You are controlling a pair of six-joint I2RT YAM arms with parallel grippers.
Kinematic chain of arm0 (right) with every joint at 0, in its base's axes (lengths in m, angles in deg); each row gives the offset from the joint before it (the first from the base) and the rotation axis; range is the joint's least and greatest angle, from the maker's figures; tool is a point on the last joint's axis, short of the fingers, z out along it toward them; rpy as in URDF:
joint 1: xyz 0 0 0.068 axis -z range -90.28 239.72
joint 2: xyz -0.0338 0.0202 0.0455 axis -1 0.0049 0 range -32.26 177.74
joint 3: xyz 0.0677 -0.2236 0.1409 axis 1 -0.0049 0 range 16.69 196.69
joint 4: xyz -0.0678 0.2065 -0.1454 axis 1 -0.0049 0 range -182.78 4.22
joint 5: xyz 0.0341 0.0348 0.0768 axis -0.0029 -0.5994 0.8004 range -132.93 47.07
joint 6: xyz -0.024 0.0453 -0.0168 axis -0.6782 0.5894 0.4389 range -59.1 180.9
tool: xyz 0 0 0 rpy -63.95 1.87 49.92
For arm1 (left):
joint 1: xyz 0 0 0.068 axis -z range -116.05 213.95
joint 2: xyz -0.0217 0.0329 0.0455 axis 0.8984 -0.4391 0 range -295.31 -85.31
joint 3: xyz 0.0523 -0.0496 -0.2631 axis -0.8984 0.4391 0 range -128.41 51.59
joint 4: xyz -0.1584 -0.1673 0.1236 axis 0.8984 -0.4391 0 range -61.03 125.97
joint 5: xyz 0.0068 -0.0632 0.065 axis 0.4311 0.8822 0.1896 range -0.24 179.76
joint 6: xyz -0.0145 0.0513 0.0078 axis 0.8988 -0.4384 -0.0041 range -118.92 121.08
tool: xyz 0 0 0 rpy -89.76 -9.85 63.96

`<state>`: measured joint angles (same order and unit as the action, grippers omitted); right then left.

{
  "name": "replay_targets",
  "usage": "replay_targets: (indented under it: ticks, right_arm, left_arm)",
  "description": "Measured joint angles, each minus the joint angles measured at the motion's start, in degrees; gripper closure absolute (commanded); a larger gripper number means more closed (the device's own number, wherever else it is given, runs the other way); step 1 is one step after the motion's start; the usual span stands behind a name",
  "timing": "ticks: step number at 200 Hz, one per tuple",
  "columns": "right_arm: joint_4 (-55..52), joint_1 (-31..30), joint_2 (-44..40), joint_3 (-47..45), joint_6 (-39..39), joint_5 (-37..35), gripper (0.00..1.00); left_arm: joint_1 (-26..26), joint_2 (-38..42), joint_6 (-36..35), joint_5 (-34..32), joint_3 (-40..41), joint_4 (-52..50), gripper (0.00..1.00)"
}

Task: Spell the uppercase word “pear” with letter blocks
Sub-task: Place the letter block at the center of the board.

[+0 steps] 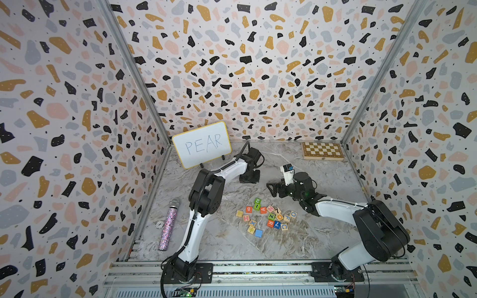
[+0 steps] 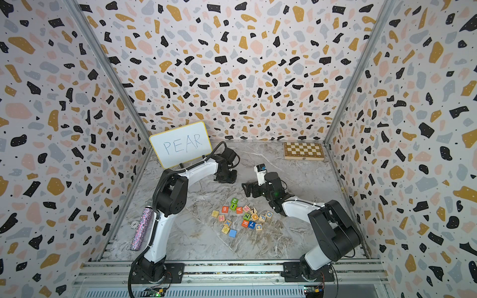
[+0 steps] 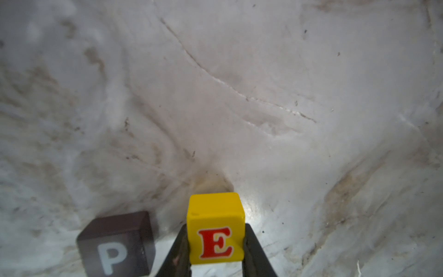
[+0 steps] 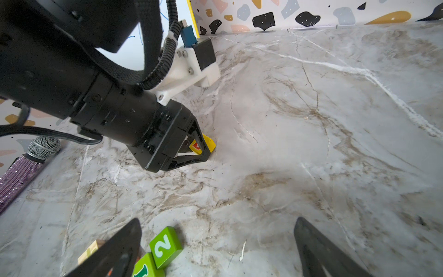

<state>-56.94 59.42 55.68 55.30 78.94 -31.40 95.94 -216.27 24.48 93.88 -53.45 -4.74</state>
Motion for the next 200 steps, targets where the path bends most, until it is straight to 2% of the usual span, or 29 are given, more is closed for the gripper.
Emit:
replay_targets:
  ticks: [159, 169, 179, 200]
  right_arm:
    - [1.53, -0.98, 0.66, -0.70, -0.24, 0.39, 0.01]
    - [1.53, -1.25, 0.85, -0.70, -0.37, 0.20, 0.01]
    - [1.49, -1.36, 0.96, -0.70, -0.46, 0.04, 0.01]
    - [1.49, -1.55, 0.98, -0.70, -0.59, -0.26, 0.01]
  left_arm:
    - [0.00, -0.11, 3.02, -1.18, 0.00, 0.28, 0.67]
    - [0.00, -0.11, 3.26, -1.49, 0.00, 0.28, 0.65]
    - [0.00, -0.11, 3.39, -1.68, 0.00, 0.28, 0.58]
    - [0.00, -0.11, 3.65, -1.73, 0.00, 0.26, 0.55]
